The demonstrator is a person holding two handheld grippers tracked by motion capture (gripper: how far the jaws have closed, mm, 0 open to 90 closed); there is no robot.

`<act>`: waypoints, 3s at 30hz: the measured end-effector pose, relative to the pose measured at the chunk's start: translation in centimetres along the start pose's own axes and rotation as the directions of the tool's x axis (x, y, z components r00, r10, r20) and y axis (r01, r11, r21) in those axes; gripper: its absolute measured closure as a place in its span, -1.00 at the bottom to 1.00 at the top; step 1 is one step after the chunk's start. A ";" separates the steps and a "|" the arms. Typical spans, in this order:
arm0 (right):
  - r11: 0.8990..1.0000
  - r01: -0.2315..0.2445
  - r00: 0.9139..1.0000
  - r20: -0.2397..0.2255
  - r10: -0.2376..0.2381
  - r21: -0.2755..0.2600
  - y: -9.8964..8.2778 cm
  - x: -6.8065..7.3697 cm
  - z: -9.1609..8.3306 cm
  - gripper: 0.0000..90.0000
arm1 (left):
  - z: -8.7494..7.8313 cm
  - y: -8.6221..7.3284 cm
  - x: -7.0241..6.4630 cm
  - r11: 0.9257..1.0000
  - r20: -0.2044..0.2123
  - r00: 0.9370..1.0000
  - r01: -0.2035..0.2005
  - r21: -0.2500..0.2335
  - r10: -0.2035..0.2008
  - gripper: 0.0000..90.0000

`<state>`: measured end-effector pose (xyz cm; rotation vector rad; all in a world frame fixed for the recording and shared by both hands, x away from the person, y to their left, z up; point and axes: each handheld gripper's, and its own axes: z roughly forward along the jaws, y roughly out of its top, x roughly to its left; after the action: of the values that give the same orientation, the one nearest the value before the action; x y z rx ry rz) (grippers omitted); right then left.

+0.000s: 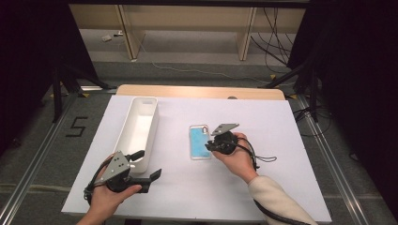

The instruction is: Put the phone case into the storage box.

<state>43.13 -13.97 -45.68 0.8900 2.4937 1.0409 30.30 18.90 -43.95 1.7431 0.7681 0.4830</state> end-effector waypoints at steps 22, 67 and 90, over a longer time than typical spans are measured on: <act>0.879 -0.212 0.977 -0.108 0.183 -0.427 -5.2 -1.7 -9.5 -0.48 | 0.3 0.1 -0.1 1.000 0.011 1.000 0.002 0.007 -0.002 -0.73; 0.949 0.314 0.949 -0.055 -0.311 0.039 1.3 1.4 -4.5 -0.29 | 0.1 0.0 -0.2 1.000 0.013 1.000 -0.015 0.010 0.015 -0.71; 0.809 0.506 0.862 -0.153 -0.483 0.299 3.7 3.1 1.8 -0.17 | 0.0 0.0 -0.3 1.000 0.022 1.000 -0.011 0.007 0.011 -0.71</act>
<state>43.19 -9.03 -44.38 0.2315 2.7818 0.4928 30.13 18.68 -43.97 1.7571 0.7463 0.4687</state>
